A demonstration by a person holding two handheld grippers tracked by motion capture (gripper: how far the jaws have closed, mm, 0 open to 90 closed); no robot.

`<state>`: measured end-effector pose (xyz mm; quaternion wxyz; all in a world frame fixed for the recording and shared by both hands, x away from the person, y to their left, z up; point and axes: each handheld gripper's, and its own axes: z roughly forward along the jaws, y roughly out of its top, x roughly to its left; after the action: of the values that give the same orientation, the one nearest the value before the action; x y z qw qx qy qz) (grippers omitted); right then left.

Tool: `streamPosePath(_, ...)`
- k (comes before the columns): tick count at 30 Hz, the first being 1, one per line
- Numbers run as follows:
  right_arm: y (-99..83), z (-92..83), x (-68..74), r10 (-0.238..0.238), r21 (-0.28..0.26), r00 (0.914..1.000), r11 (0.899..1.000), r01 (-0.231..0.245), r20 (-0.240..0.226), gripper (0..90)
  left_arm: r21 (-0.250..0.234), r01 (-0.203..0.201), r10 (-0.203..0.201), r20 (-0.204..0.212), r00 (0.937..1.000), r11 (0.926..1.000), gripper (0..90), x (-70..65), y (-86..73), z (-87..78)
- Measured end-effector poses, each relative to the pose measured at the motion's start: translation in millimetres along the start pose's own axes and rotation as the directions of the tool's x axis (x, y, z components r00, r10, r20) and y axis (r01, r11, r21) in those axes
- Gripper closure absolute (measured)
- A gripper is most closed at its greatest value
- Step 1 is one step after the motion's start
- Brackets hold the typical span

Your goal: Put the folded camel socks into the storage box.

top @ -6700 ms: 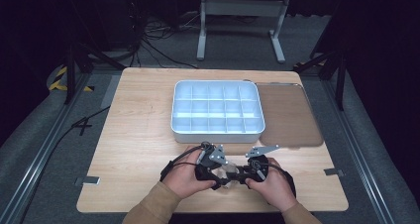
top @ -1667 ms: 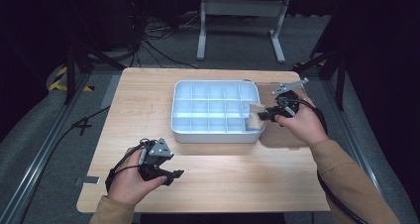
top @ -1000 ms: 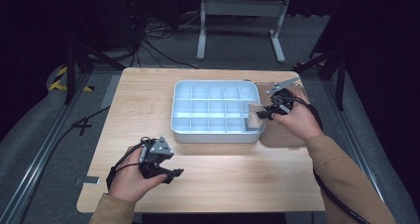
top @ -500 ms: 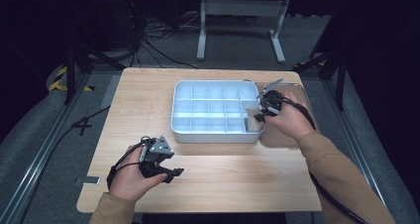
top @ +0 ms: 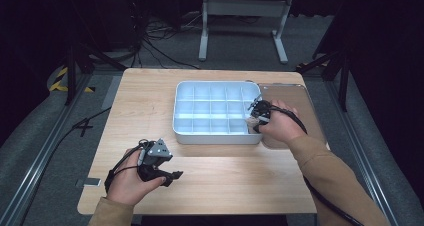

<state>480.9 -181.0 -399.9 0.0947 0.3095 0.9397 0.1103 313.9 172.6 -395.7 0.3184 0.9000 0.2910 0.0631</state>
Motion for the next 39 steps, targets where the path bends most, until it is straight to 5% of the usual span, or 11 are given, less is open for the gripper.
streamPosePath(21, 4.2, 18.1, -2.0, 0.018, 0.033, 0.9992, 0.999, -0.017, -0.036, 73.2, 0.000, -0.007, 0.007, 0.007, 1.0000, 1.0000, 34.6, 0.2, 2.8, 1.9)
streamPosePath(30, 1.2, 4.7, -1.0, 0.041, -0.019, 0.9980, 0.999, -0.042, -0.048, 54.4, 0.005, -0.003, 0.003, 0.008, 1.0000, 1.0000, 34.5, -0.5, 3.6, 2.1)
streamPosePath(39, -5.3, -18.5, -3.6, 0.050, -0.101, 0.9960, 0.993, -0.058, -0.074, 52.3, 0.003, -0.014, 0.014, 0.007, 0.9999, 0.9999, 34.5, 0.5, 4.5, 2.6)
